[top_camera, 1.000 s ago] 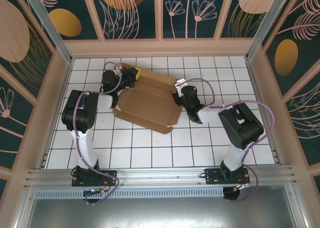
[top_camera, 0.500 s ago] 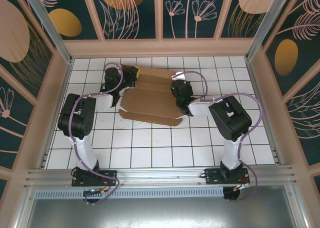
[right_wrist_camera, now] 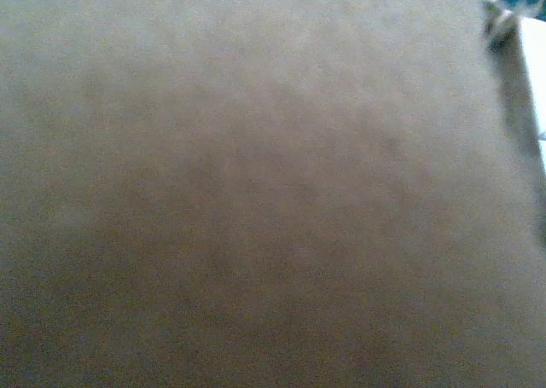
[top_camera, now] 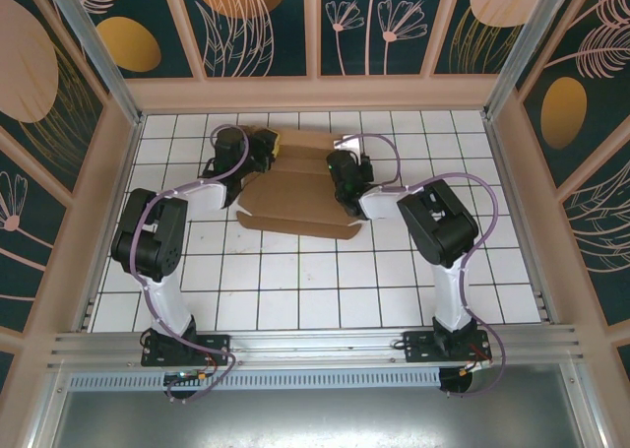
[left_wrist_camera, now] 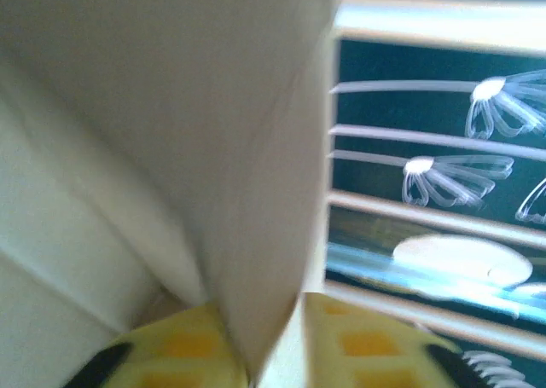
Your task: Fold the paper box
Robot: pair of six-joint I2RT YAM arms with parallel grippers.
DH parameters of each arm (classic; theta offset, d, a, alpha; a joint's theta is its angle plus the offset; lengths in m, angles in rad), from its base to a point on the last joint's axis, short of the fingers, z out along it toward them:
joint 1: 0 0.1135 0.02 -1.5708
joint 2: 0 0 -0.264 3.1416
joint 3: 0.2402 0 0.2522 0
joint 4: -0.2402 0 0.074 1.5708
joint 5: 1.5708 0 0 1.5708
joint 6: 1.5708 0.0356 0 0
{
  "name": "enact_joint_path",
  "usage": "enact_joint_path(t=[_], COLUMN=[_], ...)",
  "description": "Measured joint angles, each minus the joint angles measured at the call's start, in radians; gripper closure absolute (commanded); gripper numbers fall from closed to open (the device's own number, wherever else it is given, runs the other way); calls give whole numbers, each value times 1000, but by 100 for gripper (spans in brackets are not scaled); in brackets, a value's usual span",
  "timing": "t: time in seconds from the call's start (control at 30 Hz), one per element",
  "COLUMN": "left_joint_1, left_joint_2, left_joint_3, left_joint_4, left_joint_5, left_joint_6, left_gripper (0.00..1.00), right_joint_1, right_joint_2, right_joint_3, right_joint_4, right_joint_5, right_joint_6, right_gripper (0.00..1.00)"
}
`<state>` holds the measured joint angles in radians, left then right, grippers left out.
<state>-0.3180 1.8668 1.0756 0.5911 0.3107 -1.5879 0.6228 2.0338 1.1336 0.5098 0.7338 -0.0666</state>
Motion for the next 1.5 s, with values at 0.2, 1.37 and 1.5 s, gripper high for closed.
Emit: enact_joint_path(t=[0.2, 1.37, 1.5], left_joint_1=[-34, 53, 58], left_joint_2=[-34, -306, -275], left_joint_3=[-61, -4, -4], left_joint_4=[-29, -512, -459], left_joint_5=[106, 66, 153], left_joint_6=[74, 758, 696], left_gripper=[58, 44, 45], right_joint_1=[-35, -298, -298], right_joint_2=[-68, -236, -236], right_joint_3=[-108, -183, -169], right_joint_4=[59, -148, -173], right_joint_5=[-136, -679, -679], right_joint_6=[-38, -58, -58], right_gripper=[94, 99, 99])
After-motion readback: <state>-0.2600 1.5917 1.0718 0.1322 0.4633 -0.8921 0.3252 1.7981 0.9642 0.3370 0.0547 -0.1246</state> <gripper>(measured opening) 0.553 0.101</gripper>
